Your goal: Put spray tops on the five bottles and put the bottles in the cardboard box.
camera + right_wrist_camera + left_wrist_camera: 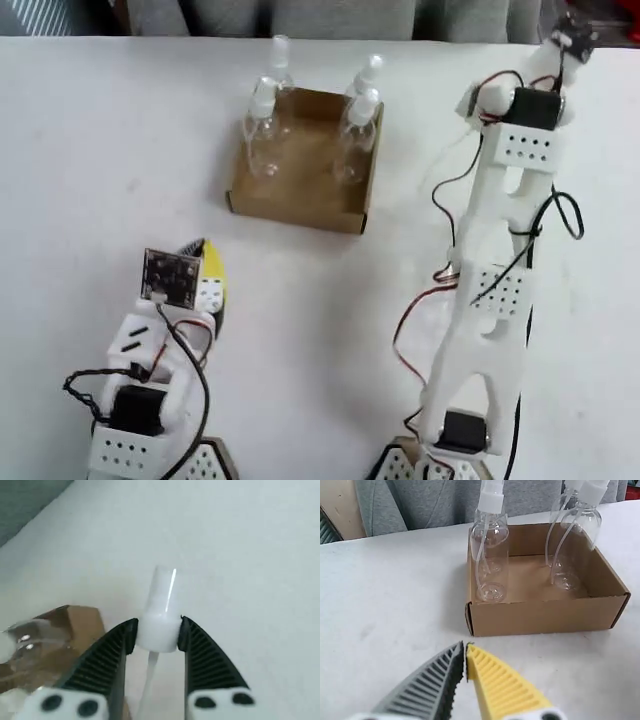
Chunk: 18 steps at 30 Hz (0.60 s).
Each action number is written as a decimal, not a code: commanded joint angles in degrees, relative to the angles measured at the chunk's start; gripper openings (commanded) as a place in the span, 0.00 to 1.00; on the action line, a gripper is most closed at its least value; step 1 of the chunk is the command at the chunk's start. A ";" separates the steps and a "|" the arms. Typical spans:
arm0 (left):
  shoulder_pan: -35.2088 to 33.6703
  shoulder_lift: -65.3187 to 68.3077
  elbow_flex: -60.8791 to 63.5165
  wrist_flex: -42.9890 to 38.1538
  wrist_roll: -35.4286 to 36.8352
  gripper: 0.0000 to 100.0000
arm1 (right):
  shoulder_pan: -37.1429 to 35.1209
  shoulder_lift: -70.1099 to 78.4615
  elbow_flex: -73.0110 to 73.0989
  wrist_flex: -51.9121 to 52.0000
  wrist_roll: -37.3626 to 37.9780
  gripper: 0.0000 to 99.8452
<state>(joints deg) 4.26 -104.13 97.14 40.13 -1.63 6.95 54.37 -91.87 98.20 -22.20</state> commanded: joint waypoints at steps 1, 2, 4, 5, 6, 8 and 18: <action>-0.40 -0.22 -0.09 0.09 -0.62 0.02 | -3.47 -10.24 -2.64 3.12 4.13 0.01; -0.48 -0.22 -0.09 0.09 -0.62 0.02 | -4.35 -11.82 -2.55 3.12 5.10 0.01; -0.48 -0.22 -0.09 0.09 -0.62 0.02 | -5.58 -14.81 -2.55 3.21 6.77 0.01; -0.48 -0.22 -0.09 0.09 -0.62 0.02 | -6.11 -16.04 -2.55 3.21 7.21 0.01; -0.48 -0.22 -0.09 0.09 -0.62 0.02 | -6.46 -17.19 -2.55 3.21 7.38 0.01; -0.48 -0.22 -0.09 0.09 -0.62 0.02 | -7.16 -19.03 -2.46 3.21 7.47 0.01; -0.48 -0.22 -0.09 0.09 -0.62 0.02 | -11.47 -37.76 24.26 3.12 7.56 0.01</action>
<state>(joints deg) 4.26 -104.13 97.14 40.13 -1.63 -2.90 25.45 -76.22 98.81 -15.34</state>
